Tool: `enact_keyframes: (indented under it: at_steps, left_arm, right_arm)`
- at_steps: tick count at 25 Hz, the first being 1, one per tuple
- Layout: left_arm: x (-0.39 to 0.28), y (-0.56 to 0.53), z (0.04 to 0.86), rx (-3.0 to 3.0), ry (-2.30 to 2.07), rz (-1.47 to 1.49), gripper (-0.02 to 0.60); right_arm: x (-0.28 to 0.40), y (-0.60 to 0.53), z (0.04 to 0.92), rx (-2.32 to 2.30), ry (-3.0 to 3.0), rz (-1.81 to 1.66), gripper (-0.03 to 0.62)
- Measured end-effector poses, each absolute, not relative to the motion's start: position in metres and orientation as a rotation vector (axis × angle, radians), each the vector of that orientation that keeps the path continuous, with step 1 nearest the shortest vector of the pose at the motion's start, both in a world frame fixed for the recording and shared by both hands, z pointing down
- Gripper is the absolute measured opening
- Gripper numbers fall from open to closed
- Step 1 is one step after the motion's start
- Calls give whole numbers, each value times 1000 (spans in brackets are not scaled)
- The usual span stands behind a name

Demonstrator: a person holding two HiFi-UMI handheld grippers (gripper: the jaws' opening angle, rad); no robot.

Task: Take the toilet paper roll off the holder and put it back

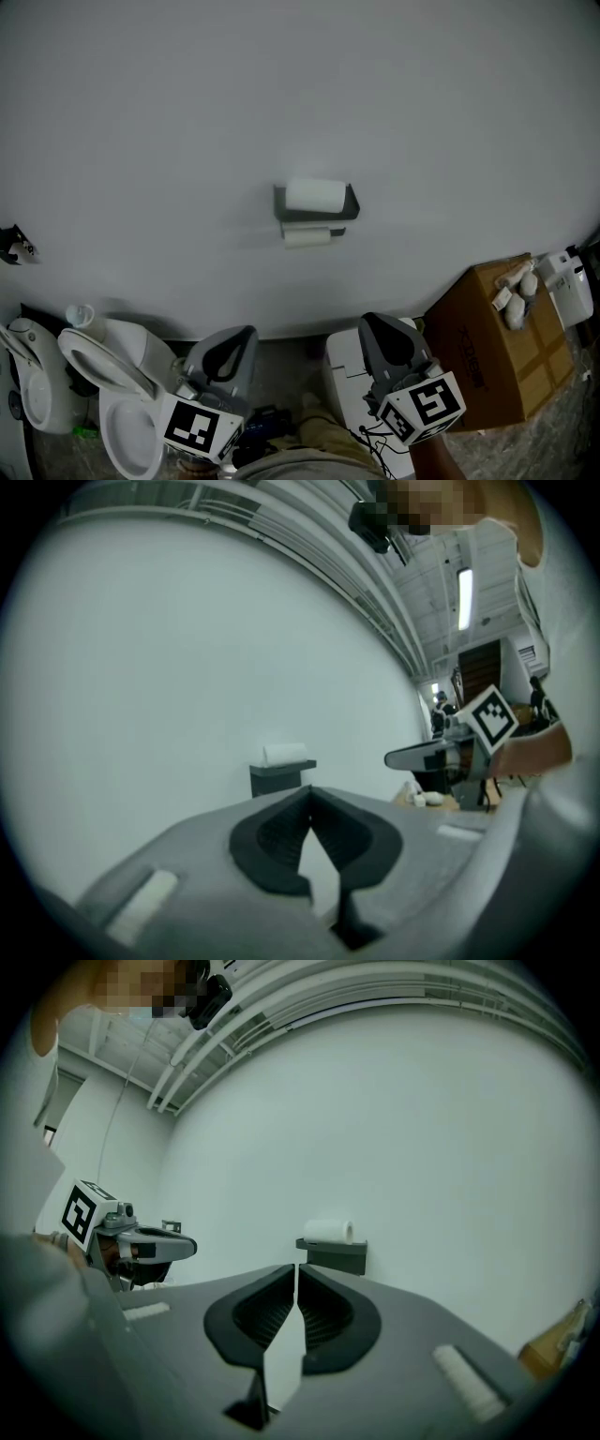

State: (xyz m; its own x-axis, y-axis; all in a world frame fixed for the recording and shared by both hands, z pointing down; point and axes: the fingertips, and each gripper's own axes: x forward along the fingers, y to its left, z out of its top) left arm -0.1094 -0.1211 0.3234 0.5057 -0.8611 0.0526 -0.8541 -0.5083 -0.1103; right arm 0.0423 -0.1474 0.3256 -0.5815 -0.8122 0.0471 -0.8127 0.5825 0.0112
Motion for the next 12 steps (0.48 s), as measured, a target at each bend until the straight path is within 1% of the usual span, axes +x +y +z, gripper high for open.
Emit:
enact_keyframes:
  at_steps: [12]
  left_arm:
    - [-115,-118,323,-2658,1536,-118,-6]
  right_arm:
    - [37,-146,324,1406,-2763,9,9]
